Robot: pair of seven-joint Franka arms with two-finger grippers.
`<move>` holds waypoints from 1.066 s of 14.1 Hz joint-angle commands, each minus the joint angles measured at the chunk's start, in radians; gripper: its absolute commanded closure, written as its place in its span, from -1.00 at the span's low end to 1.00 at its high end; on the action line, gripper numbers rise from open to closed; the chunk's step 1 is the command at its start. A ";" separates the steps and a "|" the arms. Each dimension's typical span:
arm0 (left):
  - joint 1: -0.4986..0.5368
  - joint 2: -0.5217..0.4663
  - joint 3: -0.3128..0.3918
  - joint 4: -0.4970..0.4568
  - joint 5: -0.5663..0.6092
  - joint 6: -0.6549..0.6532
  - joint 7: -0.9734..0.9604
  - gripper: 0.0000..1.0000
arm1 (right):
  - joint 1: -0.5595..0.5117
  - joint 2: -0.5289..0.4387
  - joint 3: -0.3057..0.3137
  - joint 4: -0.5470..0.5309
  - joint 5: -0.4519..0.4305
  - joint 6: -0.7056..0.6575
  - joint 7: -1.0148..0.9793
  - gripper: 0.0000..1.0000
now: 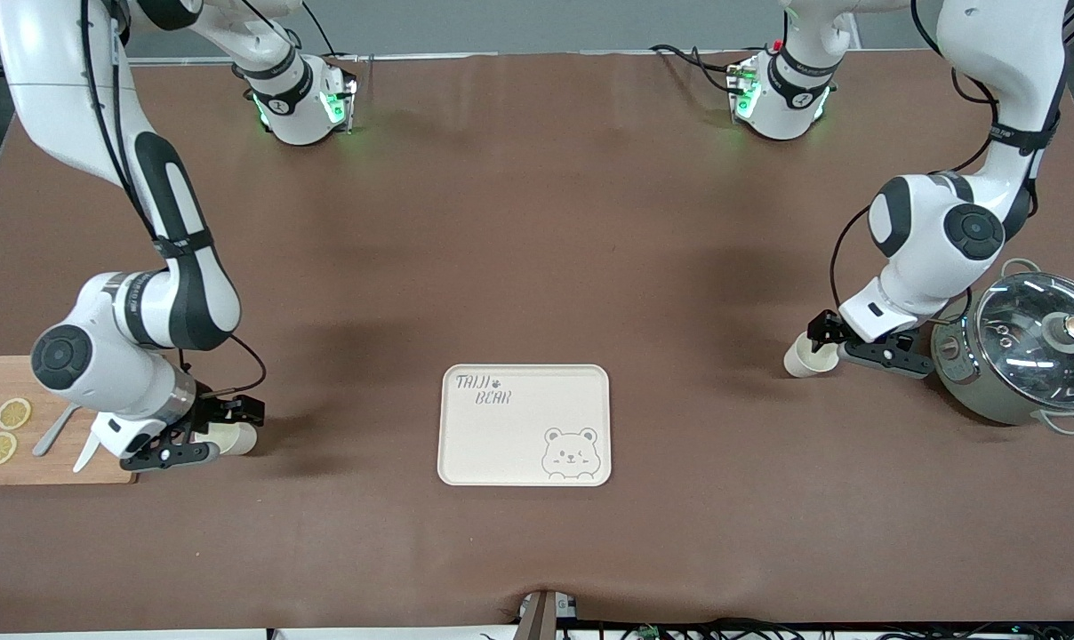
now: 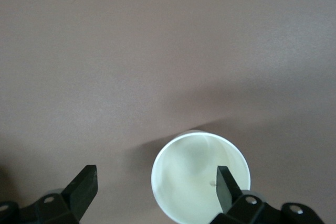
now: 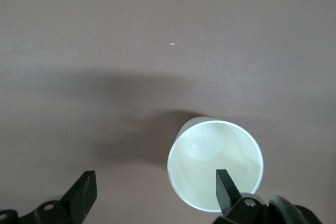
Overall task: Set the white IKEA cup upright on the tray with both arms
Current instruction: 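Close the right gripper on its cup while the left gripper grasps its cup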
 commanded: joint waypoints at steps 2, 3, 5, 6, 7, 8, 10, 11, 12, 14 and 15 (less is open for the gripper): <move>0.010 0.031 -0.011 -0.002 0.003 0.058 0.009 -1.00 | -0.004 0.036 0.004 0.021 0.016 0.001 -0.012 -1.00; 0.010 0.043 -0.012 -0.002 0.003 0.071 0.011 -1.00 | -0.004 0.042 0.004 0.021 0.014 0.002 -0.012 -1.00; 0.011 0.059 -0.016 -0.002 0.005 0.091 0.011 -1.00 | -0.004 0.051 0.002 0.023 0.008 0.002 -0.014 -1.00; 0.011 0.066 -0.017 0.000 0.003 0.097 0.011 -1.00 | -0.003 0.051 0.003 0.024 0.007 0.002 -0.020 -1.00; 0.010 0.074 -0.017 -0.002 0.003 0.118 0.011 -1.00 | -0.003 0.053 0.004 0.026 0.007 0.010 -0.034 -0.78; 0.007 0.079 -0.017 -0.004 -0.003 0.138 0.005 -0.83 | -0.003 0.057 0.002 0.026 0.007 0.019 -0.055 -0.51; 0.010 0.077 -0.019 -0.005 -0.006 0.140 0.008 1.00 | -0.007 0.063 0.002 0.032 0.005 0.024 -0.081 -0.04; 0.007 0.077 -0.019 -0.005 -0.006 0.140 0.000 1.00 | -0.009 0.063 0.002 0.035 0.005 0.024 -0.089 0.16; 0.007 0.074 -0.020 -0.005 -0.006 0.140 -0.007 1.00 | -0.009 0.063 0.002 0.035 0.005 0.024 -0.089 0.30; 0.007 0.072 -0.034 -0.005 -0.007 0.140 -0.024 1.00 | -0.009 0.063 0.002 0.038 0.003 0.022 -0.090 0.53; 0.004 0.069 -0.045 -0.001 -0.006 0.140 -0.062 1.00 | -0.009 0.063 0.002 0.039 0.003 0.022 -0.090 0.63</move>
